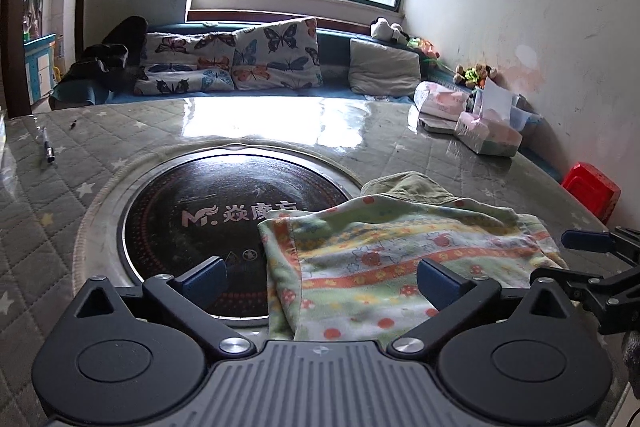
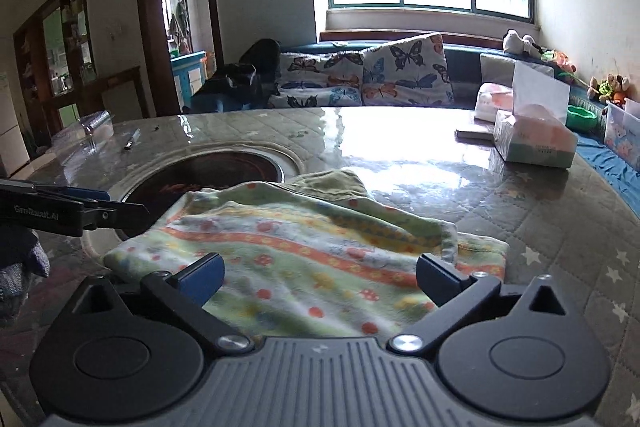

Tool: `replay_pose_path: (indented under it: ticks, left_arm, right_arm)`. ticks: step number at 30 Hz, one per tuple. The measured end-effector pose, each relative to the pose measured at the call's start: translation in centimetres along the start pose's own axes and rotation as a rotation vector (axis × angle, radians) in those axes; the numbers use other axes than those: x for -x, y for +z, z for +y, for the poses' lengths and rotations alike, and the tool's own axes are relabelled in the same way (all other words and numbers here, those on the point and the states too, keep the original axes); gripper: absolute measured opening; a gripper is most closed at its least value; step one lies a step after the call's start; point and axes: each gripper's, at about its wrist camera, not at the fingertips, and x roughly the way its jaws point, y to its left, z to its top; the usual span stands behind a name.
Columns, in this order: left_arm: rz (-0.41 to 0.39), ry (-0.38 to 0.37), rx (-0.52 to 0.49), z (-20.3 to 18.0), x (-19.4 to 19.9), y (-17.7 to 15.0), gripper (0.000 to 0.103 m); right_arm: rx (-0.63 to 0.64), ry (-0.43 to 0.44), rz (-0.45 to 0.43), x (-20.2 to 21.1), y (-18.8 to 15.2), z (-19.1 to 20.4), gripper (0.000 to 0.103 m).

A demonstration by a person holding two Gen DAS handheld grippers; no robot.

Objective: Fold clothes

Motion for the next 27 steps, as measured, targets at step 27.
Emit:
replay_pose_path:
  ticks: [27]
  left_arm:
    - [0.016,0.031,0.025,-2.2,4.4,-3.5,0.103]
  right_arm:
    - [0.0,0.023,-0.097,4.8,-2.3,3.1,0.103]
